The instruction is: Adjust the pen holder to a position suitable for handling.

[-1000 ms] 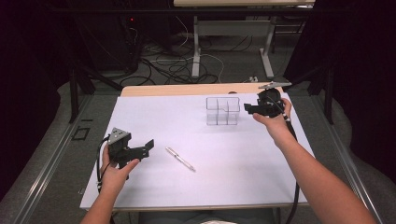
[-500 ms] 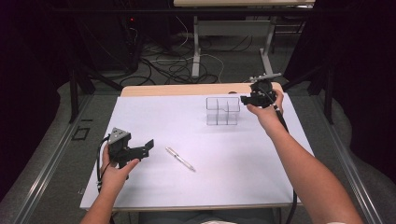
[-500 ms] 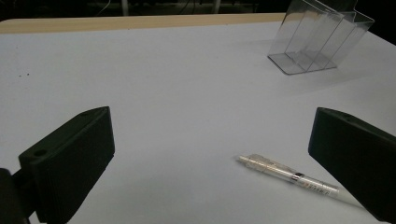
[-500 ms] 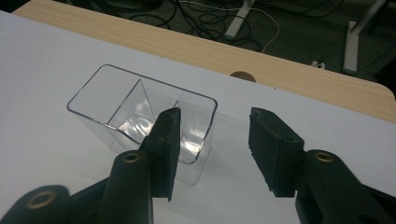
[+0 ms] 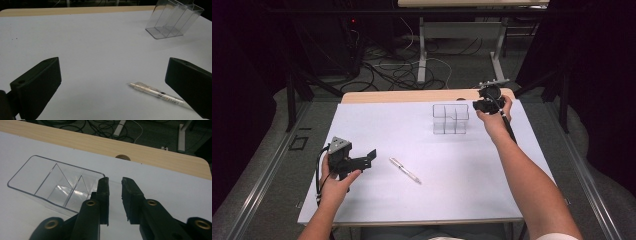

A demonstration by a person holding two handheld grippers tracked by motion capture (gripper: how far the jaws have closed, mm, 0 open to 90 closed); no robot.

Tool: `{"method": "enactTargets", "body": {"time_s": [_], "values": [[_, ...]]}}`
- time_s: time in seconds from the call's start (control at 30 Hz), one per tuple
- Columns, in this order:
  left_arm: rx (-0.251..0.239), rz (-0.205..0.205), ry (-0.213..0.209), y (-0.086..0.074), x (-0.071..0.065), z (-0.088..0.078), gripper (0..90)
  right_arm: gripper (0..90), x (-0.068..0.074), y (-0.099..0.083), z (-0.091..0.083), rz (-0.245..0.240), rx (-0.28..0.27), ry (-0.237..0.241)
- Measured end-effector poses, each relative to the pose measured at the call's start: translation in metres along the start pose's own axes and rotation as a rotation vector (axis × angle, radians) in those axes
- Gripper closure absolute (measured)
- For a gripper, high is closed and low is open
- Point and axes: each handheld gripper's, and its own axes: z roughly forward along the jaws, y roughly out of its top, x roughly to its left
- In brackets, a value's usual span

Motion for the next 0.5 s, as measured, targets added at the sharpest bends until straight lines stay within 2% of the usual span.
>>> {"method": "enactTargets", "body": {"time_s": [0.3,0.5], "values": [[0.001,0.003,0.004,0.0,-0.001,0.0,0.4,89.2,0.003,-0.006,0.017,0.001,0.049,0.016],[-0.002,0.0,0.002,0.0,-0.001,0.0,0.4,90.0,0.005,-0.008,0.024,0.001,0.068,0.011]]}}
